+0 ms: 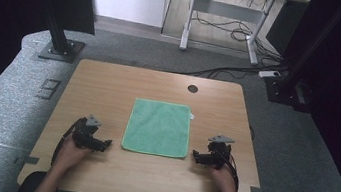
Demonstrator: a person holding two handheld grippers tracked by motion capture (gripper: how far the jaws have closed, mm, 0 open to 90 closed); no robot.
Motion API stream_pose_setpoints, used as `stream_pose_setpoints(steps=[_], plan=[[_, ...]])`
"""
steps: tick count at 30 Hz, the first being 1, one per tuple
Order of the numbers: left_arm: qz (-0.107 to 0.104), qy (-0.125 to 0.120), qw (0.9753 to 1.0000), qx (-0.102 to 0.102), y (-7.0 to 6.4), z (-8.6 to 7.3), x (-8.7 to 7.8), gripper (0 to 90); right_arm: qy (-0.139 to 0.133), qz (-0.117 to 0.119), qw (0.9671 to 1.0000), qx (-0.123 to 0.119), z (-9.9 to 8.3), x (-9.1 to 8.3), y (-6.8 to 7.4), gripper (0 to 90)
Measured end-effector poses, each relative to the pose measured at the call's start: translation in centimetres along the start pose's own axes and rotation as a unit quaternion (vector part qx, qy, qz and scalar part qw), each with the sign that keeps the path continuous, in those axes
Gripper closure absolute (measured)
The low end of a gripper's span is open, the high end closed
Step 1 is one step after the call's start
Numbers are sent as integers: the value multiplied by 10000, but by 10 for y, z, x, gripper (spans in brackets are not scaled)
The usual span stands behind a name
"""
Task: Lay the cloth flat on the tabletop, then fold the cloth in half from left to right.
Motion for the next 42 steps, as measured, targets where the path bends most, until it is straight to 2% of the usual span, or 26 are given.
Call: stream_pose_setpoints(steps=[6, 9, 13, 15, 19, 21, 23, 26, 28, 31, 34, 38, 40, 42], plan=[[2, 12, 10000, 0, 1, 0, 0, 0, 5, 4, 10000, -7, 0, 0, 0, 0], [15, 112, 9999, -57, 3, 0, 0, 0, 6, 5, 10000, -8, 0, 0, 0, 0], [-9, 29, 9998, -177, 8, 6, -2, 0, 42, 21, 10000, -21, 0, 0, 1, 0], [-25, -48, 9998, -177, 9, 13, -2, 0, 74, 8, 10000, -12, 0, -1, 1, 0], [27, -115, 9999, 9, 9, 31, 0, 0, 86, 88, 9999, -5, 2, -2, 6, 0], [-17, -124, 9999, 55, 8, 40, 3, 0, 28, 112, 9999, -37, 6, -5, 10, 0], [-35, -147, 9999, 75, 9, 51, 9, 0, -81, 173, 9998, -73, 13, -9, 16, 0], [-137, -247, 9996, 0, 10, 68, 20, 0, -214, 270, 9994, -93, 22, -14, 27, 1], [-140, -260, 9996, -22, 10, 78, 28, 0, -238, 318, 9991, -139, 25, -16, 34, 1], [-104, -223, 9997, 63, 8, 87, 40, 0, -199, 338, 9989, -260, 26, -16, 43, 2], [-59, -179, 9998, 65, 8, 89, 50, 0, -128, 355, 9989, -291, 25, -13, 47, 2], [58, -30, 9999, 107, 10, 83, 62, 0, 24, 302, 9991, -308, 20, -5, 48, 10], [105, 45, 9998, 166, 10, 78, 65, 0, 120, 237, 9990, -346, 16, -1, 48, 17], [115, -8, 9998, 134, 9, 77, 64, 3, 207, 202, 9988, -391, 13, 1, 48, 23]])
Point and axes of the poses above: each handheld gripper's, and its own axes: x roughly forward along the jaws, z roughly out of its top, y roughly to its left, the point moved 10 cm from there along x, roughly forward along the jaws, and after that the axes turned 6 degrees about x, right-handed, at the moved point
